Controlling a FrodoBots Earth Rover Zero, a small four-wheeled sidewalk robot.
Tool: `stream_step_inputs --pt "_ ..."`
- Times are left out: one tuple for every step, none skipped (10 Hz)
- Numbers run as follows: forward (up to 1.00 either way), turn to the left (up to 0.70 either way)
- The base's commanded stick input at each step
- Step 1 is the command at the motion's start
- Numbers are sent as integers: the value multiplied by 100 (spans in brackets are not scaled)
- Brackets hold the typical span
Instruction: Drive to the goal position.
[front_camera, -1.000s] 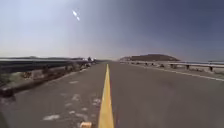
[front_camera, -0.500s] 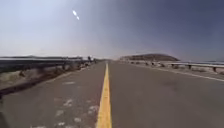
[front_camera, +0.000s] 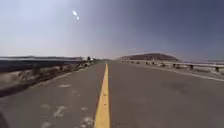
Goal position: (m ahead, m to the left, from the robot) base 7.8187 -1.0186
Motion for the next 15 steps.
stream_step_inputs --pt "50 0" --pt "50 0" --pt "50 0" --pt "50 0" --pt "50 0" --pt "50 0" --pt "50 0" --pt "50 0" --pt "50 0" --pt "50 0" --pt "50 0" --pt "50 0" --pt "50 0" --pt "50 0" --pt "50 0"
